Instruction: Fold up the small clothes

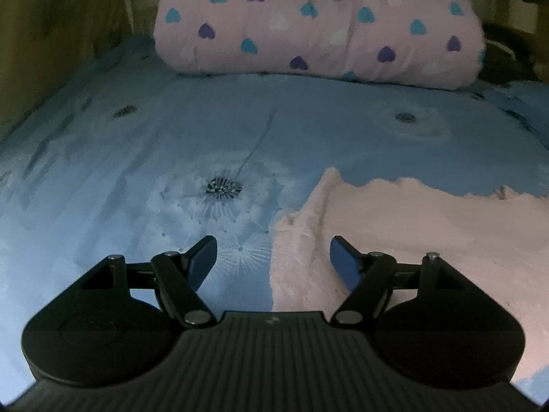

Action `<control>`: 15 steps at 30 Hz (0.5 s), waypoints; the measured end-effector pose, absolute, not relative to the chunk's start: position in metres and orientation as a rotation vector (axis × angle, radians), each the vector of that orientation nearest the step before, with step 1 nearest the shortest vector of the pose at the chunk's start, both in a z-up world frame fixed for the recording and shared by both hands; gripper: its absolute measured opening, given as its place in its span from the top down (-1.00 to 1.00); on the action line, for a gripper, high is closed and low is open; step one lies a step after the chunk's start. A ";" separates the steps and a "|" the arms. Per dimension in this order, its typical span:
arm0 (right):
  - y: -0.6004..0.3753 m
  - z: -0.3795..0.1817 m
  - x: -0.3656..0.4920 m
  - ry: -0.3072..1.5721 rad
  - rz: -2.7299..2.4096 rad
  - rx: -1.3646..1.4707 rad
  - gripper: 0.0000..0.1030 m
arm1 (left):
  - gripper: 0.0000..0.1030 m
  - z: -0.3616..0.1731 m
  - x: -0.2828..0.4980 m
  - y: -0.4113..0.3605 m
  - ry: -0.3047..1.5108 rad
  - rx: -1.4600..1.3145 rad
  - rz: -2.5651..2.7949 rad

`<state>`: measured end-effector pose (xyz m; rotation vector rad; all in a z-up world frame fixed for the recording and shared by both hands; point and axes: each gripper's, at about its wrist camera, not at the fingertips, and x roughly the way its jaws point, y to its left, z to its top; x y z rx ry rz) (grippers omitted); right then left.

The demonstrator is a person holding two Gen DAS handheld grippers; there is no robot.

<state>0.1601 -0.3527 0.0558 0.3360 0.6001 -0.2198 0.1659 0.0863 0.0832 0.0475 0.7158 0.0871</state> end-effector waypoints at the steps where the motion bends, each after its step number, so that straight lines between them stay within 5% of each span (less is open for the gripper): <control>1: -0.351 0.060 0.155 0.600 -0.211 0.344 -0.04 | -0.50 0.088 0.160 0.084 0.718 0.056 0.081; 6: -0.344 0.073 0.118 0.592 -0.173 0.407 -0.30 | -0.52 0.104 0.134 0.071 0.712 0.129 0.137; 15: -0.323 0.064 0.060 0.652 -0.159 0.455 -0.31 | -0.62 0.114 0.087 0.079 0.747 0.118 0.108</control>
